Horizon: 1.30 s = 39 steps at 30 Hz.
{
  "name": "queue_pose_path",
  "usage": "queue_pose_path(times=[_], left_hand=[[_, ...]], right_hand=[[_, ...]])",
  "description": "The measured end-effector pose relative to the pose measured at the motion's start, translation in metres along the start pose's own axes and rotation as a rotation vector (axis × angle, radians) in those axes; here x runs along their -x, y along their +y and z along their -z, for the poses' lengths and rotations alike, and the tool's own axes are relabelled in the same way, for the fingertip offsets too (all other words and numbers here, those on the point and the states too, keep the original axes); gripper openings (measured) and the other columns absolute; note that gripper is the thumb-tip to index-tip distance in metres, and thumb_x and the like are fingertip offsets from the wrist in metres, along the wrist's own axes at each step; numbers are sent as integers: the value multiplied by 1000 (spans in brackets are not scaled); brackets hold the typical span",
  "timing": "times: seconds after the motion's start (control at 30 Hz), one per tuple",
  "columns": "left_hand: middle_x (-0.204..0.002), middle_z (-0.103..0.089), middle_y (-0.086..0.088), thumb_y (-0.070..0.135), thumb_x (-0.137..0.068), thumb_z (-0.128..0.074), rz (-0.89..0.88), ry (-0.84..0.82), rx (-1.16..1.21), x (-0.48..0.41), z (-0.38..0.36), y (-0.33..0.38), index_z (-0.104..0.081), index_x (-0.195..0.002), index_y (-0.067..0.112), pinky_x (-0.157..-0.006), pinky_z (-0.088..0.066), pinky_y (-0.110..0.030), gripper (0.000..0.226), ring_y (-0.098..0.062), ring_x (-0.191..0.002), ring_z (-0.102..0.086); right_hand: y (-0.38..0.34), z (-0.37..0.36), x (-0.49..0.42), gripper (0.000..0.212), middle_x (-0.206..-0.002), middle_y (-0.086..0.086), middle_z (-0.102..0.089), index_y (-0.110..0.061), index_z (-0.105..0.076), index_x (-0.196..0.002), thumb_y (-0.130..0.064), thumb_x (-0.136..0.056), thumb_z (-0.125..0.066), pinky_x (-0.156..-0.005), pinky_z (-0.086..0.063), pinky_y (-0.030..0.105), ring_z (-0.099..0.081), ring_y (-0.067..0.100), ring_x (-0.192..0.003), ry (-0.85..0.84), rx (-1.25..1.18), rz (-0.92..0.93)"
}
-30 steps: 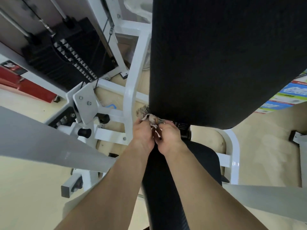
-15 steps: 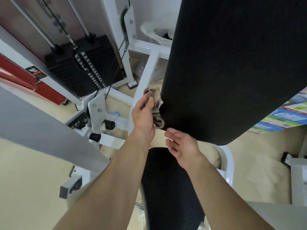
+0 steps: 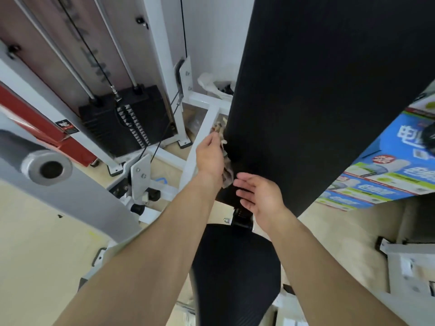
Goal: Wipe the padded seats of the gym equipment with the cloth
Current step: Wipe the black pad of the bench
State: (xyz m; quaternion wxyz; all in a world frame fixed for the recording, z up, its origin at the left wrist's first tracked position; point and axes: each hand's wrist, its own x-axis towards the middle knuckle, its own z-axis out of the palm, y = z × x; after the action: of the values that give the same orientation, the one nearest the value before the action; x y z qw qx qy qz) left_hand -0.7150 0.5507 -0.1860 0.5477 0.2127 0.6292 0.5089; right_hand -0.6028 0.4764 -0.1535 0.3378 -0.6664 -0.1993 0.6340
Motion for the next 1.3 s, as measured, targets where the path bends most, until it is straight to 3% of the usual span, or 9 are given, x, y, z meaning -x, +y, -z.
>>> queue_pose_path(times=[0.17, 0.47, 0.6, 0.7, 0.8, 0.93, 1.03, 1.13, 1.3], left_hand=[[-62, -48, 5, 35, -103, -42, -232, 60, -248, 10, 4, 1, -45, -61, 25, -66, -41, -35, 44, -15, -64, -45], [-77, -61, -3, 26, -104, -47, 103, 82, -337, 18, 14, 5, -67, -86, 14, -75, -49, -36, 29, -21, -77, -57], [-77, -61, -5, 26, -103, -49, -119, 56, -168, 21, -21, 80, -68, -89, 6, -61, -44, -25, 31, -9, -63, -53], [-68, -53, -3, 28, -101, -48, -310, -10, -115, 25, -32, 112, -58, -76, 5, -63, -41, -28, 36, -11, -64, -48], [-63, -45, 9, 28, -103, -46, -334, 22, -221, 29, -26, 96, -56, -69, 18, -64, -36, -28, 37, -8, -63, -42], [-63, -48, 5, 25, -103, -47, -132, 69, -294, 27, -16, 79, -55, -65, 24, -68, -37, -30, 39, -17, -70, -48], [-80, -63, -3, 25, -103, -47, -58, 76, -298, 31, -28, 106, -68, -83, 15, -75, -45, -33, 31, -23, -82, -58], [-92, -67, -5, 26, -104, -46, -208, 82, -173, 45, -56, 164, -71, -104, 10, -81, -49, -34, 30, -20, -89, -62], [-72, -55, 6, 25, -106, -43, -403, 5, -113, 59, -69, 206, -62, -86, 17, -60, -41, -15, 29, -1, -66, -52]], right_hand=[[-32, -9, 10, 29, -98, 1, -78, -20, -73, -109, -14, -100, -46, -82, -52, 34, -70, 21, -94, 3, 39, 147], [-73, -7, 35, 33, -94, -3, -76, -25, -68, -116, -8, -98, -47, -75, -51, 29, -69, 18, -89, 77, 227, 325], [-110, -4, 43, 30, -94, -6, -74, -27, -68, -117, -11, -98, -50, -72, -50, 24, -69, 12, -80, 74, 357, 500], [-123, 1, 47, 31, -92, -8, -72, -26, -66, -120, -11, -100, -48, -73, -50, 21, -68, 9, -76, 72, 525, 594], [-130, 6, 51, 31, -103, -11, -65, -26, -66, -122, -12, -97, -55, -78, -52, 21, -64, 7, -84, 126, 760, 741], [-151, 13, 63, 37, -124, -10, -55, -27, -62, -130, -21, -93, -62, -88, -52, 30, -55, 11, -107, 259, 1209, 1025], [-180, 19, 76, 55, -139, -2, -50, -25, -53, -140, -29, -87, -67, -96, -50, 40, -48, 21, -121, 370, 1482, 1198], [-211, 21, 86, 79, -153, 11, -33, -19, -37, -151, -36, -82, -72, -105, -42, 48, -36, 33, -136, 531, 1666, 1288], [-246, 24, 89, 110, -163, 20, -9, -12, -11, -159, -48, -79, -76, -117, -22, 57, -15, 44, -148, 776, 1712, 1246]])
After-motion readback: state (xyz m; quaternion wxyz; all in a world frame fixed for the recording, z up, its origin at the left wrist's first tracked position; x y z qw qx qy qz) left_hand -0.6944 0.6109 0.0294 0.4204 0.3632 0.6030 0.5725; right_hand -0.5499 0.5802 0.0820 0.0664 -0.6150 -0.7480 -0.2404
